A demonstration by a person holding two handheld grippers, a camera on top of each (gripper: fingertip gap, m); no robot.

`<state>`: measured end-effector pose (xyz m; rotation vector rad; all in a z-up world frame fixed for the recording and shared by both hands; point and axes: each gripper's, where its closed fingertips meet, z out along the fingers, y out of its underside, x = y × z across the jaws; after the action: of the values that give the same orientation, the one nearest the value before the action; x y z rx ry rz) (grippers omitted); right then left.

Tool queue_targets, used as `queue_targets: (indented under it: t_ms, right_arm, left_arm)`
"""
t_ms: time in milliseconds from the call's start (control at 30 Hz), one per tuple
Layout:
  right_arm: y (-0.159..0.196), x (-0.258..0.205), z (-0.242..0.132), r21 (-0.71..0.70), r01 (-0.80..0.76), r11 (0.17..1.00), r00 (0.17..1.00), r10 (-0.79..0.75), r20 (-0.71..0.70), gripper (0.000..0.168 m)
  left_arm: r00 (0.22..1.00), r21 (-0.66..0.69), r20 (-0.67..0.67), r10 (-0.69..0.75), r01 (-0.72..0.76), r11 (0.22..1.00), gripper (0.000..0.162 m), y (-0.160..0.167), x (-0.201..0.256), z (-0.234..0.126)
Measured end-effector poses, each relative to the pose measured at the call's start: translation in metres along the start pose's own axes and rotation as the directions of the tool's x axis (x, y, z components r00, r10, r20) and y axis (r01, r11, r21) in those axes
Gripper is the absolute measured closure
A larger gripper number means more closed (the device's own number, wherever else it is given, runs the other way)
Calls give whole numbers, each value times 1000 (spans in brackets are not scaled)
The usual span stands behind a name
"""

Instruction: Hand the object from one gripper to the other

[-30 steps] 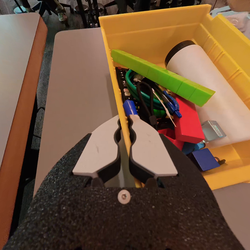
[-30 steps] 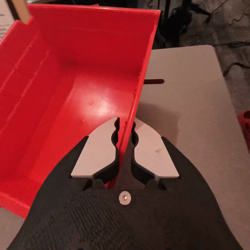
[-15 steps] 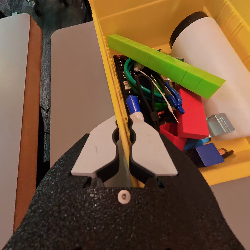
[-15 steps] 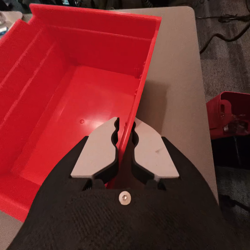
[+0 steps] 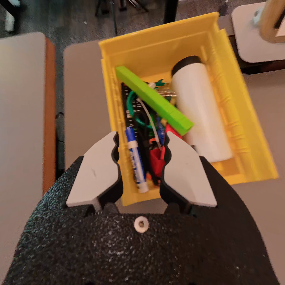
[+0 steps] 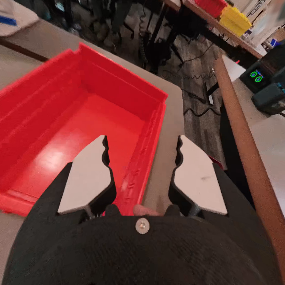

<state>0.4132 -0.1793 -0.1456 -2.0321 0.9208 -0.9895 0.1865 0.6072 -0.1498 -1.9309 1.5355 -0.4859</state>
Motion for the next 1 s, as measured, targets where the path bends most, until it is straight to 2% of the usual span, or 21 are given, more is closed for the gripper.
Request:
queue_targets:
  t_ms: [67,133,300,400,500,533,767,867,1000]
  right_arm:
    - [-25,-35,-17,76,-37,996,997,32,65,73]
    - [-47,-77,-29,137,-35,990,991,16,134,71]
    - [-82,-191,-57,254,14,967,936,-102,336,75]
    - [-88,-222,-71,311,9,950,908,-138,396,79]
    - [-81,-231,-71,320,30,947,903,-163,398,81]
    - [-77,-234,-69,306,26,952,900,-156,406,81]
    - [-69,-248,-63,287,32,957,878,-164,449,85]
    - [-73,-257,-67,301,4,954,863,-156,481,85]
    - [-77,-273,-72,320,-18,947,835,-162,525,87]
  left_arm:
    - [999,-65,-46,-28,25,998,105,-9,25,8]
    - [997,-118,-55,-47,40,992,109,-17,44,25]
    - [986,-303,49,-157,165,939,102,-14,47,76]
    - [972,-367,104,-213,236,900,105,-6,40,92]
    - [964,-409,121,-237,266,873,120,6,38,99]
    - [958,-394,103,-268,287,873,128,5,41,101]
    - [930,-216,13,-366,360,908,134,-4,32,88]
    - [910,-90,-92,-404,396,914,136,-17,28,68]
    - [886,44,-276,-373,399,916,136,-34,36,31]
